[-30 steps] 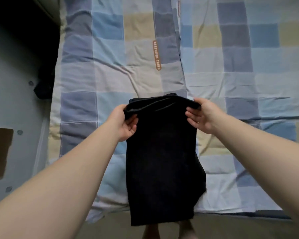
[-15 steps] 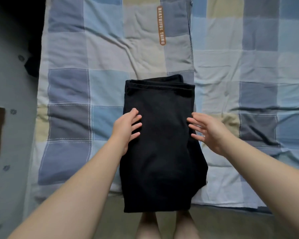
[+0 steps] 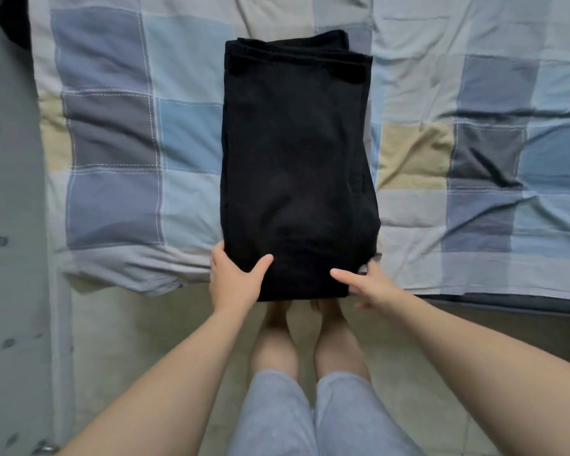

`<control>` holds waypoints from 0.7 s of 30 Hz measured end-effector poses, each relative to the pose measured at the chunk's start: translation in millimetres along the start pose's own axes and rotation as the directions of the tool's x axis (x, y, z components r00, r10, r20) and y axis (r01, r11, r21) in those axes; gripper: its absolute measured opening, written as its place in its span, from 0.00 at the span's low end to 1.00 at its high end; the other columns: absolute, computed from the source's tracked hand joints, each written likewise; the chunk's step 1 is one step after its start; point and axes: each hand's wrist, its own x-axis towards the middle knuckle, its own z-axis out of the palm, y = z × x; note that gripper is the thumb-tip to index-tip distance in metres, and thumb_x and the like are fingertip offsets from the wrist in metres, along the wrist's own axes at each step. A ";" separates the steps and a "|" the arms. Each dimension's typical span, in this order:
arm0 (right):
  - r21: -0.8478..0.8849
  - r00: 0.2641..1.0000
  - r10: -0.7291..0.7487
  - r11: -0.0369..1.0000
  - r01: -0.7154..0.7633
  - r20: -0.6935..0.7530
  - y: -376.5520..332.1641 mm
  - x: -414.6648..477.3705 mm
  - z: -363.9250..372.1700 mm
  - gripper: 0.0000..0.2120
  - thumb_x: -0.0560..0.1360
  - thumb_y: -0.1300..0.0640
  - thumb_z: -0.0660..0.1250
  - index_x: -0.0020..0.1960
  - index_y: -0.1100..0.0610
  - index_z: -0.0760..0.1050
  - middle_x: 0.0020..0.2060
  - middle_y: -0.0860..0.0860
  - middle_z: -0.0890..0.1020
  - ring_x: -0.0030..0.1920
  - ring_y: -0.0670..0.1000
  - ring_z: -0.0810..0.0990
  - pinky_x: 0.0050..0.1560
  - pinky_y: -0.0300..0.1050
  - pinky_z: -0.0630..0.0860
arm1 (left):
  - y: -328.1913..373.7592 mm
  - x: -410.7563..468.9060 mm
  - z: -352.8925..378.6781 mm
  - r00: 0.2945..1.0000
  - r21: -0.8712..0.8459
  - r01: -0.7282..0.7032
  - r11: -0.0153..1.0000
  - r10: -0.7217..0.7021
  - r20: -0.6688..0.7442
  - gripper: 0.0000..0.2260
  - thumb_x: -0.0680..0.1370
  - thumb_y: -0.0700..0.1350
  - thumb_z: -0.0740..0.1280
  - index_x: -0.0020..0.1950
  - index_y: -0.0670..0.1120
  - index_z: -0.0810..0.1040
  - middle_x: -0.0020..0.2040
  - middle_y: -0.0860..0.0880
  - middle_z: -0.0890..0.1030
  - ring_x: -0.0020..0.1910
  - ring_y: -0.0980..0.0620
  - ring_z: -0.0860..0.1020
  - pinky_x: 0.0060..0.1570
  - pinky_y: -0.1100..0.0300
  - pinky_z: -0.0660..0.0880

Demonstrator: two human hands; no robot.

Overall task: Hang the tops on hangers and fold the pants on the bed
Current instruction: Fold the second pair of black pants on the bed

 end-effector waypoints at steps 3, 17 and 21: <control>0.132 0.998 0.063 0.989 -0.062 -0.009 2.5 6.7 2.5 0.28 0.75 0.56 0.74 0.71 0.53 0.67 0.63 0.48 0.80 0.58 0.52 0.83 0.51 0.51 0.81 | -4.4 7.6 -3.4 0.994 0.013 0.071 0.997 -0.072 0.078 0.33 0.66 0.62 0.78 0.61 0.51 0.66 0.59 0.53 0.78 0.60 0.47 0.79 0.60 0.48 0.76; 0.000 0.993 0.110 0.994 -0.110 -0.047 4.4 -52.7 -1.7 0.21 0.72 0.52 0.77 0.62 0.55 0.78 0.54 0.50 0.85 0.54 0.53 0.84 0.51 0.49 0.80 | 5.5 -20.6 -43.3 0.915 -0.078 0.255 0.964 -0.215 0.342 0.24 0.74 0.57 0.75 0.64 0.44 0.80 0.59 0.48 0.83 0.56 0.45 0.81 0.61 0.47 0.78; 0.067 0.991 0.051 0.997 -0.042 -0.127 13.8 -92.2 5.5 0.15 0.74 0.56 0.75 0.60 0.56 0.80 0.55 0.53 0.85 0.56 0.56 0.83 0.63 0.57 0.78 | 3.7 -63.4 -61.5 0.918 -0.033 0.243 0.969 -0.219 0.331 0.20 0.78 0.53 0.71 0.65 0.43 0.81 0.60 0.44 0.83 0.58 0.43 0.81 0.62 0.46 0.77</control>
